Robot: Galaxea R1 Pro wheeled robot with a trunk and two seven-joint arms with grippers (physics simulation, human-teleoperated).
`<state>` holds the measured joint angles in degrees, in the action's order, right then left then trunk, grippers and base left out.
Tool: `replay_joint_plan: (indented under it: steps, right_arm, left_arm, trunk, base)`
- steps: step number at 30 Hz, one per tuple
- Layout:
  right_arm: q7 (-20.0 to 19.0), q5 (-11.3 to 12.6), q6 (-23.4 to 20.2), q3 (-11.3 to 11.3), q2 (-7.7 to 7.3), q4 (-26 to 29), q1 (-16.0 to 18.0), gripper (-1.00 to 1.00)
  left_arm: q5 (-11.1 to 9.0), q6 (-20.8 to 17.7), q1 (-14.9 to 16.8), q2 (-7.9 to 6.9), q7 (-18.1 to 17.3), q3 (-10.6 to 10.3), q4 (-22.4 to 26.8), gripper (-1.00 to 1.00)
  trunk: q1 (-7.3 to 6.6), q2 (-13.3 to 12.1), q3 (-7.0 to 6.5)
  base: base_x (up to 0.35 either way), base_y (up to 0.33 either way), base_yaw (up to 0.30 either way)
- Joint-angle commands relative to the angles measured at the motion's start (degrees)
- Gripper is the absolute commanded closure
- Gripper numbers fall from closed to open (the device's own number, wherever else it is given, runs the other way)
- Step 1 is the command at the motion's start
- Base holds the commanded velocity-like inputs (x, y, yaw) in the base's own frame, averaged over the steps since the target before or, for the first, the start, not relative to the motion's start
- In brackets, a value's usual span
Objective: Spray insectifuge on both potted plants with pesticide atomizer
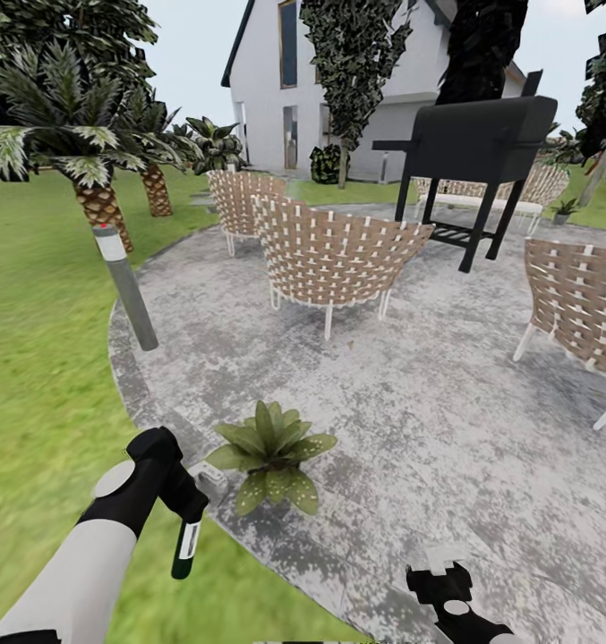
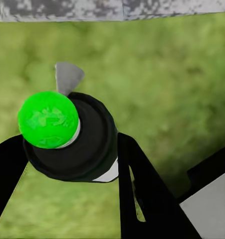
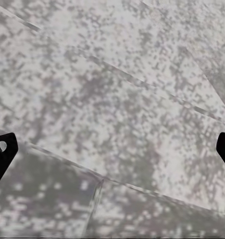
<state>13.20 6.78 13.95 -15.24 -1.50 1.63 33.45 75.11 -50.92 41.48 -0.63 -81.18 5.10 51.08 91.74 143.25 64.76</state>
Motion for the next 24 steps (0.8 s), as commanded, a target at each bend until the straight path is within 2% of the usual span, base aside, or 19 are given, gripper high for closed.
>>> replay_joint_plan:
  steps: [1, 4, 9, 10, 11, 12, 15, 20, 24]
  right_arm:
    - [0.1, 0.6, 0.2, -0.5, 0.01, 0.0, 0.0, -1.00]
    - [0.1, 0.6, 0.2, -0.5, 0.01, 0.0, 0.0, -1.00]
    - [0.1, 0.6, 0.2, -0.5, 0.01, 0.0, 0.0, -1.00]
    - [0.1, 0.6, 0.3, -0.5, 0.23, 0.0, 0.0, -1.00]
    - [0.1, 0.6, 0.3, -0.5, 0.26, 0.0, 0.0, -1.00]
    - [0.1, 0.6, 0.3, -0.5, 0.26, 0.0, 0.0, -1.00]
    - [0.1, 0.6, 0.2, -0.5, 0.25, 0.0, 0.0, -1.00]
    - [0.0, 0.7, 0.2, -0.5, 0.21, 0.0, 0.0, -1.00]
    - [0.0, 0.7, 0.2, -0.5, 0.32, 0.0, 0.0, -1.00]
  left_arm:
    - [0.5, -0.6, 0.0, 0.00, -0.5, 0.1, 0.1, 1.00]
    - [0.5, -0.5, -0.5, -0.41, -0.2, 0.2, 0.0, 1.00]
    - [-0.1, -0.3, -2.5, -0.88, 4.0, 0.6, 0.0, 1.00]
    - [-0.4, -0.2, -2.7, -1.74, 4.4, 2.5, -0.1, 1.00]
    - [-0.5, -0.1, -2.7, -1.86, 4.5, 4.2, -0.1, 1.00]
    - [-0.5, -0.1, -2.7, -1.89, 4.5, 4.9, 0.0, 1.00]
    - [-0.5, -0.1, -2.7, -1.86, 4.5, 5.2, 0.0, 1.00]
    - [-0.5, -0.1, -2.7, -1.83, 4.5, 5.3, 0.0, 1.00]
    - [-0.5, -0.1, -2.7, -1.83, 4.5, 5.4, 0.1, 1.00]
  trunk:
    - [-0.01, 0.0, 0.05]
    - [-0.01, 0.0, 0.05]
    - [-0.01, 0.0, 0.05]
    - [-0.01, 0.0, 0.05]
    - [-0.01, 0.0, 0.05]
    - [-0.01, 0.0, 0.05]
    - [-0.01, 0.0, 0.02]
    - [-0.01, 0.0, -0.19]
    - [-0.01, 0.0, -0.34]
  base:
    - [0.000, 0.015, -0.259]
    - [0.000, 0.005, -0.250]
    - [0.000, 0.001, -0.052]
    - [0.000, 0.000, -0.001]
    - [0.000, 0.000, 0.000]
    - [0.000, 0.000, 0.000]
    - [0.000, 0.000, -0.052]
    - [0.000, 0.007, -0.228]
    - [0.000, 0.207, -0.277]
